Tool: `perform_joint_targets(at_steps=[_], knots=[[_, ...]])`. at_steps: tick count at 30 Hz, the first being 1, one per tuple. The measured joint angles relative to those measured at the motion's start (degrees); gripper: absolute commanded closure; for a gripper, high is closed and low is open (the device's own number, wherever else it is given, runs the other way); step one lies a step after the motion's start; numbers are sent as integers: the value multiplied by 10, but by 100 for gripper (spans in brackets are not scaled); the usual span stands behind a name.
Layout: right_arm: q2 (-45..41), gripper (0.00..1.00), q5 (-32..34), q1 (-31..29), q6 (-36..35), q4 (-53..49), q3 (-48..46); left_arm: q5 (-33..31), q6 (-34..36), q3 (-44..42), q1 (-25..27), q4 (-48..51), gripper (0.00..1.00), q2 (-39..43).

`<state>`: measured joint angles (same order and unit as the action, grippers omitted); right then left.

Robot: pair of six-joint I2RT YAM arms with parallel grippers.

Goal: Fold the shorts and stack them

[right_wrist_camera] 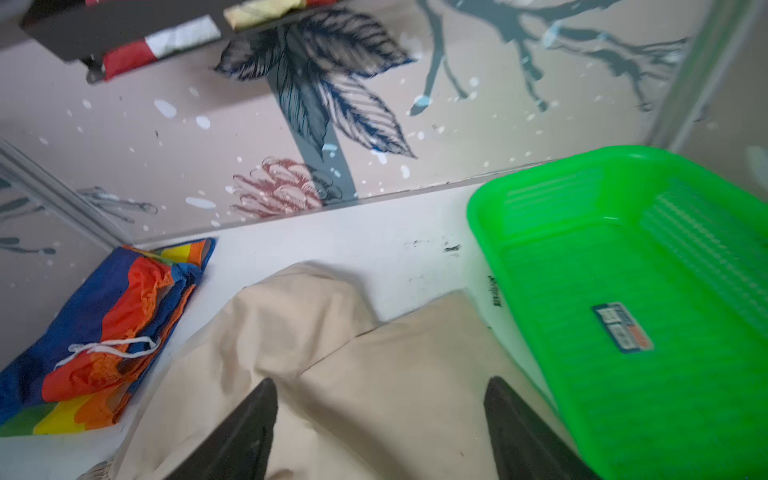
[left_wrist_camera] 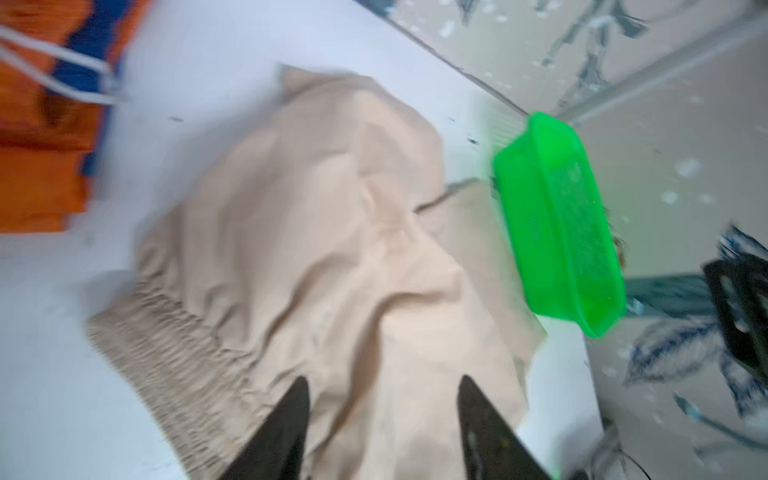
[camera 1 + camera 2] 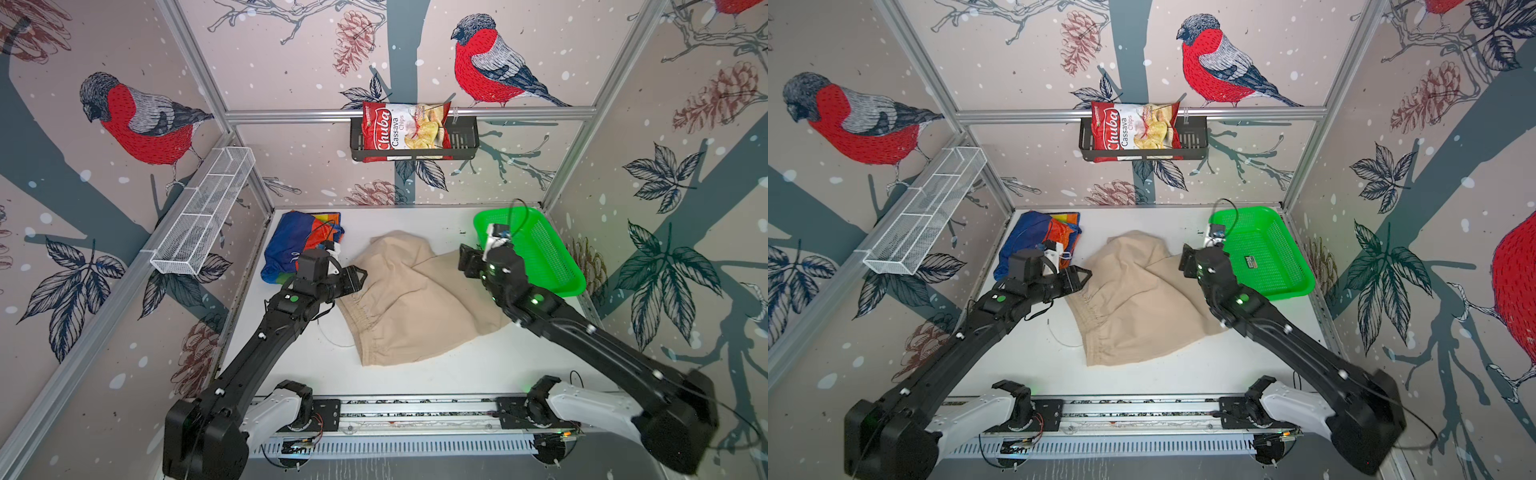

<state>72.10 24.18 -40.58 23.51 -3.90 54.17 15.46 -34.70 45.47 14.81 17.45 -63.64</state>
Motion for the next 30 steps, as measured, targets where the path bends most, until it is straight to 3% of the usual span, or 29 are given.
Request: perform_joint_targets(at_steps=[6, 11, 18, 24, 26, 28, 29, 30], knots=[[204, 33, -80, -49, 0, -5, 83, -42, -15, -16, -16, -3, 25, -105], [302, 38, -122, -87, 5, -18, 98, -57, -16, -19, -19, -10, 26, -167], [341, 42, -157, -127, 21, -21, 55, -70, -19, -35, -19, -51, 31, -211], [328, 47, -181, -167, 19, 50, 6, -70, -26, -40, -19, -89, 36, -237], [315, 46, -217, -182, 15, 40, 2, -69, -29, -40, -19, -99, 54, -242], [288, 43, -254, -176, -1, 14, 2, -69, -28, -40, -19, -101, 89, -246], [273, 41, -263, -163, -10, 4, 7, -69, -28, -40, -19, -101, 100, -247], [256, 39, -272, -141, -16, -3, 17, -69, -28, -40, -19, -103, 100, -248]])
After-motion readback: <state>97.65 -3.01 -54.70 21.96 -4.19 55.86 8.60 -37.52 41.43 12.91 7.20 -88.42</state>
